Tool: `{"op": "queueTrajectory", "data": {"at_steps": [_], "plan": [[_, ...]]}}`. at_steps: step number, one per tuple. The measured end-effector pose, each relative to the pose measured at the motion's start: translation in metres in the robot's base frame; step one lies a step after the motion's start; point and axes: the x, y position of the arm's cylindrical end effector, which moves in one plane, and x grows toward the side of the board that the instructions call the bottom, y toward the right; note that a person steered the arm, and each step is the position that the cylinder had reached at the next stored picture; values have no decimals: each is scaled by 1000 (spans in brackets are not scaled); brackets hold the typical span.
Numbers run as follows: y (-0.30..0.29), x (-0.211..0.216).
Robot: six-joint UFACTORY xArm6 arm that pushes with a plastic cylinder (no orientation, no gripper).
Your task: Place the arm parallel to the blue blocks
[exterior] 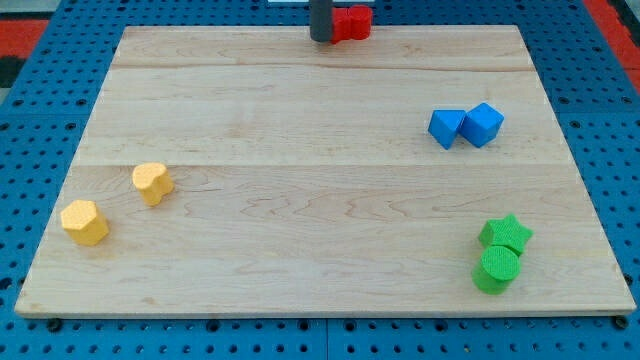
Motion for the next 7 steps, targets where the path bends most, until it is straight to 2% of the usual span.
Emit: {"op": "queueTrajectory", "data": {"at_steps": [1,2,3,4,6,7], "plan": [[17,50],[32,64],[116,34],[167,-29],[153,-31],[143,17]]}}
